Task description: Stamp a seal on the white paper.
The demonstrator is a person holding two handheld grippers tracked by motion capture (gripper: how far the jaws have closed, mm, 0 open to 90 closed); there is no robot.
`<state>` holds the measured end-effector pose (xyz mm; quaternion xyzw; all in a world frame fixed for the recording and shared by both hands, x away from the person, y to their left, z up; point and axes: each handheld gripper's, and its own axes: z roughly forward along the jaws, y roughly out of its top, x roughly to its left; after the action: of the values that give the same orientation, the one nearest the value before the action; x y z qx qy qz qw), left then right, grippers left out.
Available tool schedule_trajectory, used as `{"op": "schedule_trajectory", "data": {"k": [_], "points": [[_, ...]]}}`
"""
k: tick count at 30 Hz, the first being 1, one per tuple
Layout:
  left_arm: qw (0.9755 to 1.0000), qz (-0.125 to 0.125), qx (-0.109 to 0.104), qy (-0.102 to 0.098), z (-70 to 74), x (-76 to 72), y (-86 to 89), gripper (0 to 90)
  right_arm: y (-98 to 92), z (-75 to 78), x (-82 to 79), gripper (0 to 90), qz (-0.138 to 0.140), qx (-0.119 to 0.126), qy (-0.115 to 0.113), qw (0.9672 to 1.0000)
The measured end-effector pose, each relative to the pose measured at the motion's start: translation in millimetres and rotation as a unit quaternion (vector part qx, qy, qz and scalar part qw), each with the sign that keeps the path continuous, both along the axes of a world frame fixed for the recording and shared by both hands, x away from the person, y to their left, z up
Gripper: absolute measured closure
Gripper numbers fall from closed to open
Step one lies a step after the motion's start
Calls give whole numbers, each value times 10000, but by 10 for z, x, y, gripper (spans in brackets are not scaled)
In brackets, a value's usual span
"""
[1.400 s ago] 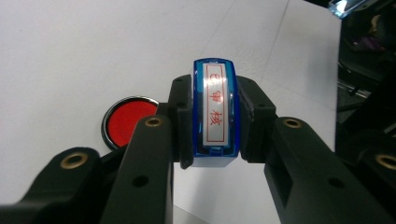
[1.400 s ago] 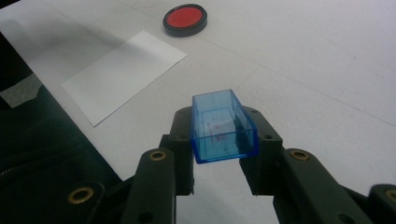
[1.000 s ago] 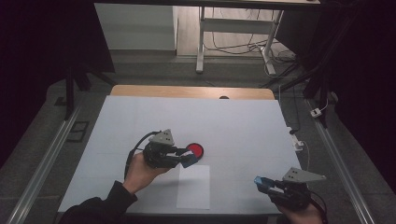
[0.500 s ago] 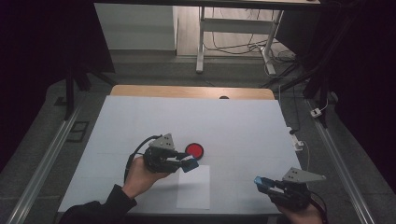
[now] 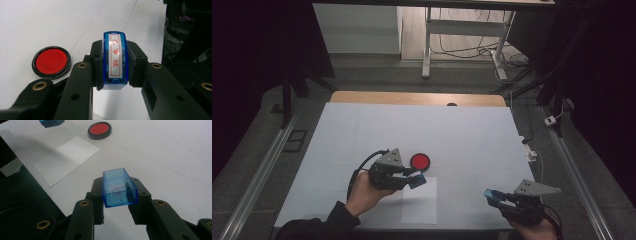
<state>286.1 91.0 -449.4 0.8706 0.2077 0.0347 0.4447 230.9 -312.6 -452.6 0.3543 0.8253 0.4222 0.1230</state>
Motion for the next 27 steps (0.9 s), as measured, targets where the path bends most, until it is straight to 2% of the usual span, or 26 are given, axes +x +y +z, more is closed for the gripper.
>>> {"op": "schedule_trajectory", "data": {"k": [15, 19, 27], "points": [[9998, -23, 218, 27, -144, -11, -104, 697, 1, -1, 0, 680, 10, -1, -2, 10000], [9996, -6, 268, 108, -179, -2, -123, 697, 1, 0, 0, 680, 11, 1, 0, 10000], [9987, 48, 492, 124, -245, 6, -164, 697, -1, -1, 1, 680, 23, 18, 6, 10000]]}}
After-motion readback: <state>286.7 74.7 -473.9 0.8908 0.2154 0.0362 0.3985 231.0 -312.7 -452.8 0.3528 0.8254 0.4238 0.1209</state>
